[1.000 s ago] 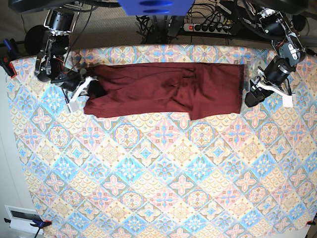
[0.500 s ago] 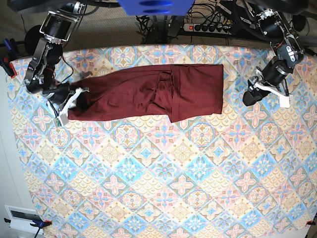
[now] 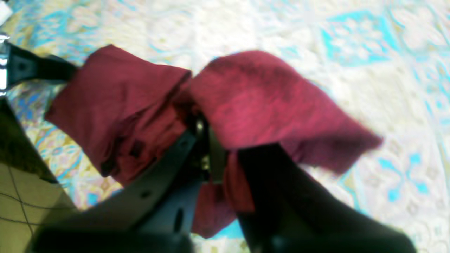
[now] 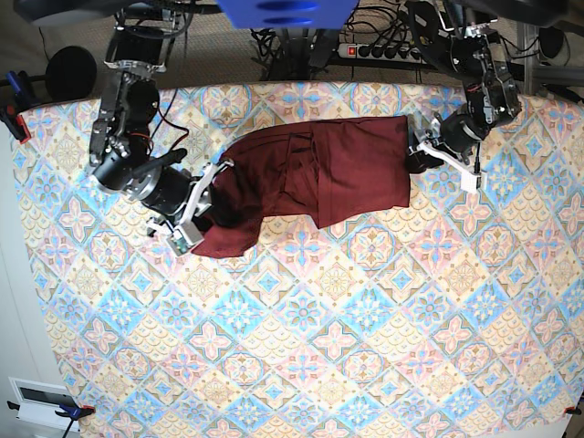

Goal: Layout the t-shirt on the table in an organized manner, then fold the t-shirt properly
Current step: 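Fold the held end over onto the shirt with the right gripper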

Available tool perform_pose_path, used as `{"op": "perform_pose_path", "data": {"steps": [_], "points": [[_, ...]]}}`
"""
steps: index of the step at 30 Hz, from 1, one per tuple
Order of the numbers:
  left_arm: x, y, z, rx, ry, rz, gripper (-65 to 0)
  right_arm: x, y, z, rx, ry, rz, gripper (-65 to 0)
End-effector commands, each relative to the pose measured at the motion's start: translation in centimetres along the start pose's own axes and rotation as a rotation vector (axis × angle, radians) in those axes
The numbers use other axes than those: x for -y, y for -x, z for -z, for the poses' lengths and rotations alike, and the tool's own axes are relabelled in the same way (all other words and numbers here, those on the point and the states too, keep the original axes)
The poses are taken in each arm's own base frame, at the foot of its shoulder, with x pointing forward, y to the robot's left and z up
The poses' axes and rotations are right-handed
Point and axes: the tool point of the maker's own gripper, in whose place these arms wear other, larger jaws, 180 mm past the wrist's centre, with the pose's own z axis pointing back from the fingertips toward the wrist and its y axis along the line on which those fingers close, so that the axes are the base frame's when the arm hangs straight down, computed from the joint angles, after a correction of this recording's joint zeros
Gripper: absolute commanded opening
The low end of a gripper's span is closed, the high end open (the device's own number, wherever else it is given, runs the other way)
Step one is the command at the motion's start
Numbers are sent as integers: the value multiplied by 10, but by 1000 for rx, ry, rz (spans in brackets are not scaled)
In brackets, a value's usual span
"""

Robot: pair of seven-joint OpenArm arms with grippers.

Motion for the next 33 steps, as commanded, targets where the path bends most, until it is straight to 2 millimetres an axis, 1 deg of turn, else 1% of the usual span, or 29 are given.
{"op": "perform_pose_path", "data": {"steps": [1, 4, 7, 10, 13, 16, 19, 22, 25, 26, 33], "points": [[11, -5, 3, 13, 37, 14, -441, -9, -19, 2, 67, -26, -15, -650], [16, 4, 13, 0, 55, 11, -441, -30, -24, 14, 83, -80, -9, -650], [18, 12, 20, -7, 61, -1, -441, -55, -34, 26, 114, -142, 6, -650], [20, 22, 25, -36, 69, -4, -441, -73, -40, 34, 132, -187, 9, -650], [24, 25, 27, -47, 79, 1, -441, -91, -52, 43, 164, -224, 26, -650], [31, 29, 30, -47, 93, -15, -441, -101, -52, 52, 141, -219, -7, -650], [33, 31, 31, -50, 98, -17, -441, -116, -54, 61, 141, -240, -55, -650], [38, 33, 33, -49, 109, -30, -441, -132, -40, 79, 91, -262, -98, -650], [39, 34, 34, -51, 112, -33, -441, -141, -36, 87, 87, -272, -130, -650], [39, 34, 34, -51, 112, -33, -441, -140, -38, 90, 89, -267, -148, -650], [41, 36, 34, -53, 115, -38, -441, -126, -53, 102, 113, -247, -175, -650]]}}
